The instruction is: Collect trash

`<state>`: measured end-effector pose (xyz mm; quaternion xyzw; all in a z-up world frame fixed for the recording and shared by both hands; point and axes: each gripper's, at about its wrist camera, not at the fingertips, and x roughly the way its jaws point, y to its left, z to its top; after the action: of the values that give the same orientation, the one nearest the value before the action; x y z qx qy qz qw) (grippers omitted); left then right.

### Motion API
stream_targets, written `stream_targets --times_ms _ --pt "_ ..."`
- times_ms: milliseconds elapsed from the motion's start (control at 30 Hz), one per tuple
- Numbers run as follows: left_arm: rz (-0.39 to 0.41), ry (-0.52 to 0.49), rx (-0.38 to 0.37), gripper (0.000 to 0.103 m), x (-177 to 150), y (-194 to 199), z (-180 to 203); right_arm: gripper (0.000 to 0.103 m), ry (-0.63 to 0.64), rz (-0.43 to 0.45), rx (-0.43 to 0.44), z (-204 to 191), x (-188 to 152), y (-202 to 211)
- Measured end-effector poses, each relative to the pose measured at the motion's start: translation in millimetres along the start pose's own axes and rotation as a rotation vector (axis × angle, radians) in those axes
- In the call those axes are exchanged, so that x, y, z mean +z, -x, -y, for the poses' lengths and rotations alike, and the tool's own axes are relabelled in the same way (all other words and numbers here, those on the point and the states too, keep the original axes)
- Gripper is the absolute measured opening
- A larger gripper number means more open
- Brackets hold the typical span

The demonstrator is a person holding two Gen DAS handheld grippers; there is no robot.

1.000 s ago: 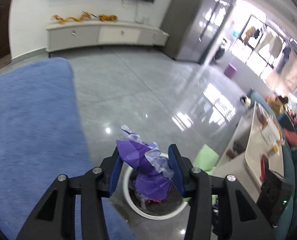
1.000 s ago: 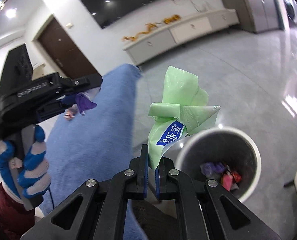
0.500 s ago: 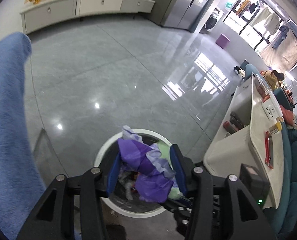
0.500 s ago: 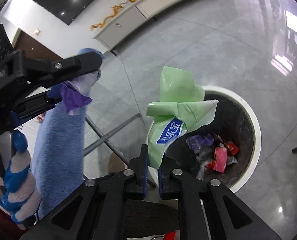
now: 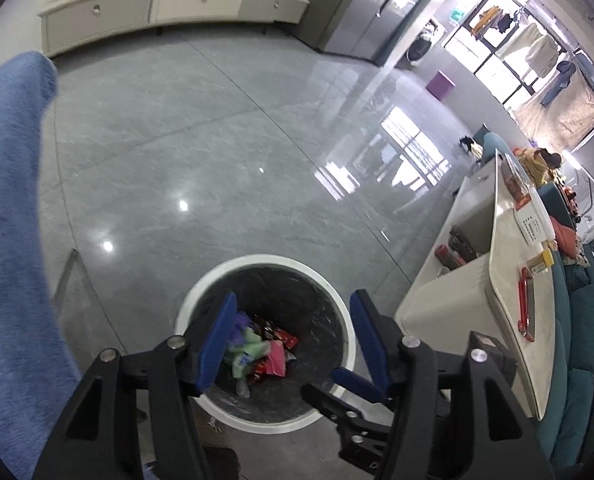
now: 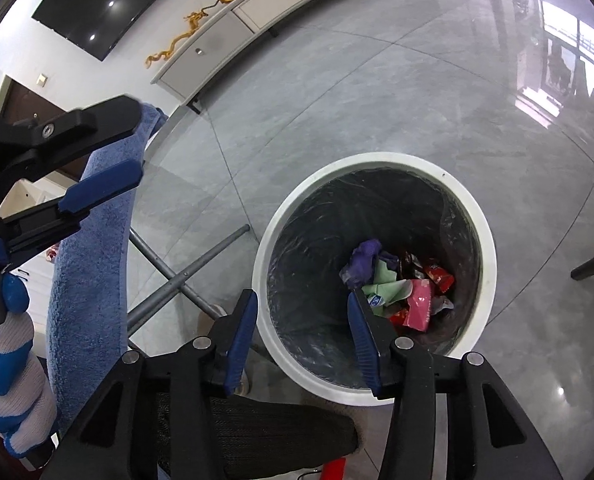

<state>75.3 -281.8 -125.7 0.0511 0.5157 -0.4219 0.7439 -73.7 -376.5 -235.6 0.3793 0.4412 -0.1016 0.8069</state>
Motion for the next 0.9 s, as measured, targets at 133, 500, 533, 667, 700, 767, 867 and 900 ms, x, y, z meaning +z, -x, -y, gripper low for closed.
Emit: stream_targets --times_ms 133,500,533,667,700,767,867,900 --pt "0.062 -0.002 0.051 0.057 -3.3 28.7 -7.2 0.049 0.023 0.052 -0.018 -14.0 0.7 16.8" --pt "0.363 0.097 0.268 0.073 -39.7 151.1 -50.8 0.074 0.219 0.288 -0.076 -116.8 -6.4 85.6" --pt "0.389 0.113 0.291 0.073 -44.3 164.1 -57.2 0.078 0.239 0.304 -0.079 -126.3 -7.5 90.1" --pt "0.480 0.180 0.374 0.074 -64.6 207.9 -78.1 0.084 0.335 0.368 -0.082 -170.5 -17.9 107.2" --pt "0.500 0.194 0.394 0.074 -69.8 218.3 -83.1 0.085 0.354 0.379 -0.079 -179.4 -20.5 110.2" --pt "0.548 0.219 0.448 0.074 -83.0 240.3 -93.3 0.086 0.402 0.403 -0.074 -198.7 -28.8 116.0" --pt "0.613 0.243 0.530 0.074 -102.3 267.8 -104.6 0.086 0.477 0.432 -0.073 -226.7 -44.0 122.8" --pt "0.622 0.247 0.550 0.074 -106.7 274.7 -109.4 0.086 0.501 0.440 -0.070 -235.1 -49.9 125.4"
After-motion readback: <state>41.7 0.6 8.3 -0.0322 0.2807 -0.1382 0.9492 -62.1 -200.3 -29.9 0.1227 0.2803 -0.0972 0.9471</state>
